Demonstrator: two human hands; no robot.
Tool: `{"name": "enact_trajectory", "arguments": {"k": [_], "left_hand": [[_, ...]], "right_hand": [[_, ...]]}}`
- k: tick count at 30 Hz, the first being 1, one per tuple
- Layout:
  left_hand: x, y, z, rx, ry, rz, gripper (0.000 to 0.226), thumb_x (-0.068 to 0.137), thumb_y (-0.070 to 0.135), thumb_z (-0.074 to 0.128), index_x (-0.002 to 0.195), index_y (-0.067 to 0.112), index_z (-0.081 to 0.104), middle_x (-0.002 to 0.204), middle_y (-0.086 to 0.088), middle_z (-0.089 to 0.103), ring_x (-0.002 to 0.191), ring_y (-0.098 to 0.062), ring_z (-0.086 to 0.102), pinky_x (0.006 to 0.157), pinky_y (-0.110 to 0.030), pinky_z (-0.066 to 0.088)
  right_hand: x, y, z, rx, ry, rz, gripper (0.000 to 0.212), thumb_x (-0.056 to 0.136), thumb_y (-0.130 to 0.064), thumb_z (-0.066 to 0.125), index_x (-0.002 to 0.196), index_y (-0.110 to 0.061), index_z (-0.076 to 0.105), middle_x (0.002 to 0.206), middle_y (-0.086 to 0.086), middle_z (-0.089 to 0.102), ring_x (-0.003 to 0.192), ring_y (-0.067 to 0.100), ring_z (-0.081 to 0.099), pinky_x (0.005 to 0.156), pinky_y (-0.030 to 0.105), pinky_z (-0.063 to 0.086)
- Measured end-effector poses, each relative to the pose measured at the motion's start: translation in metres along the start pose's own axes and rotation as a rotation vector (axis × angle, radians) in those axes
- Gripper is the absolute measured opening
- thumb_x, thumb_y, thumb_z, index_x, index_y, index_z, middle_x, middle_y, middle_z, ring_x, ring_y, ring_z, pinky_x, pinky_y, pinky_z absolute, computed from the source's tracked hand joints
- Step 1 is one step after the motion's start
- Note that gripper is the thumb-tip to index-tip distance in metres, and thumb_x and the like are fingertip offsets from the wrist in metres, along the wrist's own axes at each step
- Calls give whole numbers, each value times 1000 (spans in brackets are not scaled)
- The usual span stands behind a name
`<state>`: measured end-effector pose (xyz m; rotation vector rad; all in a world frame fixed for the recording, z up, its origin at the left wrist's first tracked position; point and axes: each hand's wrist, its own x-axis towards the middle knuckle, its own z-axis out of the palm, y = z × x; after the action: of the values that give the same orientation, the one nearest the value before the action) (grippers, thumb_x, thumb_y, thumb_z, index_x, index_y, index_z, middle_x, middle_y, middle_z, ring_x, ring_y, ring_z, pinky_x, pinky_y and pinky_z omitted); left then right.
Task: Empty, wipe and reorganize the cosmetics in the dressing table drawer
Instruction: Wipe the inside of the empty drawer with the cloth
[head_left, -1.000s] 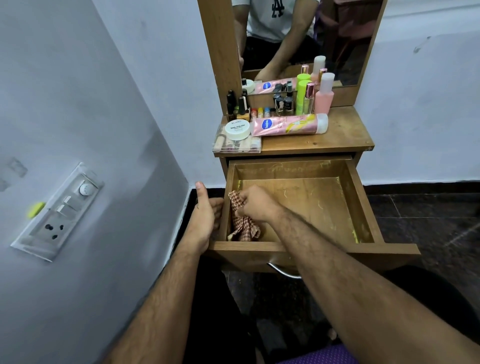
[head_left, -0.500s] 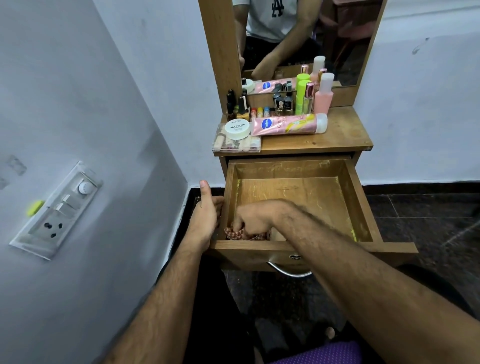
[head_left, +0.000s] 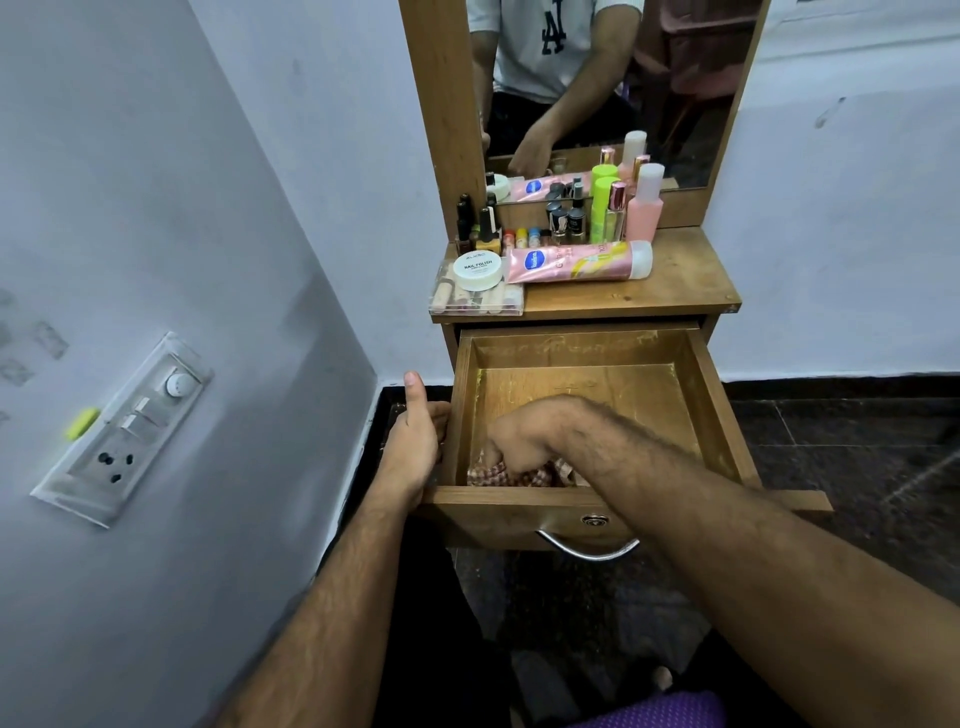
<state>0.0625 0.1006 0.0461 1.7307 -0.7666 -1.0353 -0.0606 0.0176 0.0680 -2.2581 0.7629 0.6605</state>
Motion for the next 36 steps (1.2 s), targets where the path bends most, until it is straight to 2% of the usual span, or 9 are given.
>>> {"name": "enact_trajectory", "arguments": {"k": [4, 9, 12, 16, 19, 23, 27, 32, 36], "left_hand": [[1, -2, -2, 43, -4, 5, 109, 70, 90, 7, 125, 14, 62, 118, 1, 64, 109, -12, 55, 109, -41, 39], [0, -1, 0, 53, 20, 20, 116, 64, 95, 6, 125, 15, 64, 127, -2, 64, 113, -13, 55, 111, -46, 38], [-2, -1, -1, 35, 12, 24, 113, 63, 95, 7, 121, 17, 65, 126, -2, 65, 112, -14, 56, 111, -48, 38], [-1, -1, -2, -1, 14, -7, 112, 72, 90, 8, 132, 11, 59, 134, -5, 61, 113, -13, 54, 113, -45, 36], [2, -3, -2, -59, 60, -8, 109, 74, 90, 12, 130, 9, 59, 124, -3, 64, 111, -15, 57, 111, -46, 38], [4, -6, -3, -128, 132, -20, 120, 62, 99, 17, 127, 9, 61, 125, -6, 64, 111, -18, 59, 108, -47, 42], [6, -9, 1, -138, 208, -10, 101, 59, 99, 16, 104, 24, 67, 116, -1, 65, 114, -20, 60, 107, -49, 42], [1, -5, -2, 36, 325, 57, 92, 92, 72, 5, 132, 10, 59, 136, -12, 59, 128, -27, 50, 112, -44, 34], [-1, -5, 1, 124, 319, 81, 85, 97, 63, 4, 130, 7, 60, 133, -15, 60, 126, -30, 51, 108, -43, 34]], "right_hand": [[6, 9, 13, 163, 200, -46, 40, 91, 4, 46, 87, -28, 69, 95, -17, 63, 101, 14, 59, 97, 37, 50], [6, 19, 19, 246, 109, -37, 32, 95, -7, 59, 119, -25, 70, 124, -13, 64, 102, 4, 54, 105, 34, 38], [1, 18, 3, 225, 114, -8, 30, 93, -4, 58, 118, -15, 71, 115, -9, 65, 87, 4, 57, 89, 29, 44], [18, 30, 2, 793, 513, 190, 18, 93, -3, 55, 98, -3, 72, 100, 13, 75, 88, 24, 73, 81, 40, 60], [31, 29, 10, 1102, 694, 230, 11, 93, -1, 57, 95, -3, 67, 97, 13, 74, 85, 24, 73, 71, 37, 62], [33, 13, 26, 904, 537, 72, 23, 81, 6, 68, 89, -15, 64, 101, 10, 71, 98, 26, 68, 83, 45, 60], [22, 20, 25, 820, 415, -106, 35, 75, 11, 72, 81, -22, 64, 91, 4, 68, 90, 21, 64, 92, 47, 54], [35, 3, 25, 689, 698, -48, 24, 92, -10, 65, 110, -26, 69, 105, -6, 70, 85, 14, 67, 67, 28, 54], [61, 12, -9, 612, 905, 85, 34, 96, -14, 60, 128, -22, 65, 123, -1, 68, 105, 17, 63, 85, 25, 49]]}}
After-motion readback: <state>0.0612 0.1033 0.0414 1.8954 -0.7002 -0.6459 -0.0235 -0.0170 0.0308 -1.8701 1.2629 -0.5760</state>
